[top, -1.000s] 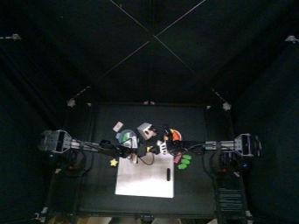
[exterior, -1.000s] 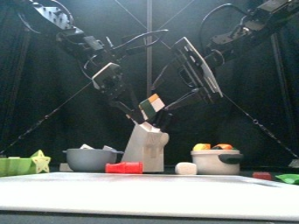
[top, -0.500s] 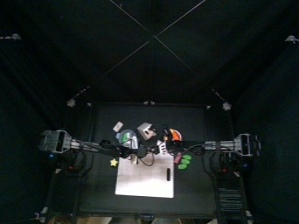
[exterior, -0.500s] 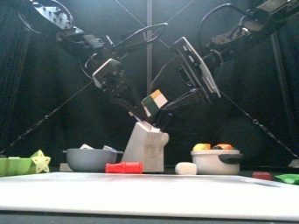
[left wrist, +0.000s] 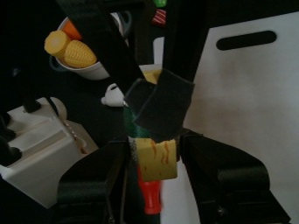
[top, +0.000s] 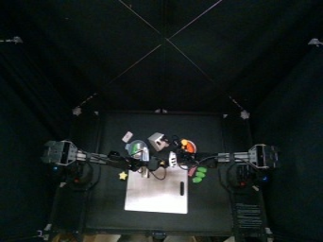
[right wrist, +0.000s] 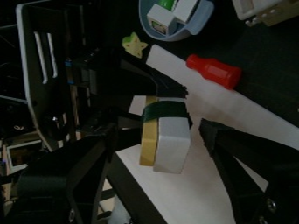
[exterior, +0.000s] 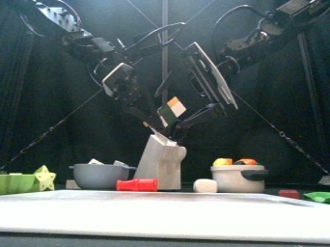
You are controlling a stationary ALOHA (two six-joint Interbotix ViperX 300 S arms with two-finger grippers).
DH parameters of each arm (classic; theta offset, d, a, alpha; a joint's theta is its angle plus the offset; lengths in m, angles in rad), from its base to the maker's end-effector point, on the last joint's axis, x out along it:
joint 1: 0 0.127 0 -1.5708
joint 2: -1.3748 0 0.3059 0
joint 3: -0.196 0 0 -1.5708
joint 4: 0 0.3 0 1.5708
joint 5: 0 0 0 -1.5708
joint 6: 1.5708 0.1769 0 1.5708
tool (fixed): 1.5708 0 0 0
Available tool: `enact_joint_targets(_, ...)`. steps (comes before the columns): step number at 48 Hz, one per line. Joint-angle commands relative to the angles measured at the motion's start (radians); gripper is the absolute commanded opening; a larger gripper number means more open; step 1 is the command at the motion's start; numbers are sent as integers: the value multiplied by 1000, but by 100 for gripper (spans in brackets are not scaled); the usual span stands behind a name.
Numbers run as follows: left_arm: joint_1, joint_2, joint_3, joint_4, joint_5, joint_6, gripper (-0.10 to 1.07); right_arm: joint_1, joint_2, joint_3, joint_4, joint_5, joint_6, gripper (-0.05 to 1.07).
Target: Grab seaweed part of sushi
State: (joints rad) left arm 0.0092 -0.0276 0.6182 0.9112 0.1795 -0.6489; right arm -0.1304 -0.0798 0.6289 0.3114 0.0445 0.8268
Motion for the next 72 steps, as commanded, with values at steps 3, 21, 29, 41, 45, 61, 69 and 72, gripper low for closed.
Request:
enact_joint_targets(3, 2, -12, -28, 3, -11, -2, 59, -2, -9, -26, -6, 3, -3, 104)
enact_joint_targets(21, 2, -11, -29, 2, -15, -2, 59, -2, -5, -26, -11, 2, -2, 102)
enact_joint_targets(29, 2, -12, -29, -2, -28, -2, 59, -2, 5, -28, -8, 3, -2, 91)
enact_joint_targets(41, 2, -12, -23, -3, -29, -2, 59, -2, 2, -31, -8, 11, 0, 71)
enact_joint_targets(45, 2, -11, -21, -3, -26, -2, 59, 2, -6, -29, -8, 28, -2, 69)
enact_joint_targets(61, 2, -12, -17, -8, -26, -2, 59, 3, -11, -29, -9, 41, -2, 69)
enact_joint_targets(69, 2, -11, -14, -11, -26, -2, 59, 5, -11, -31, -8, 41, -2, 69)
enact_joint_targets(72, 2, -12, -14, -11, -26, -2, 59, 6, -11, -31, -6, 41, 0, 69)
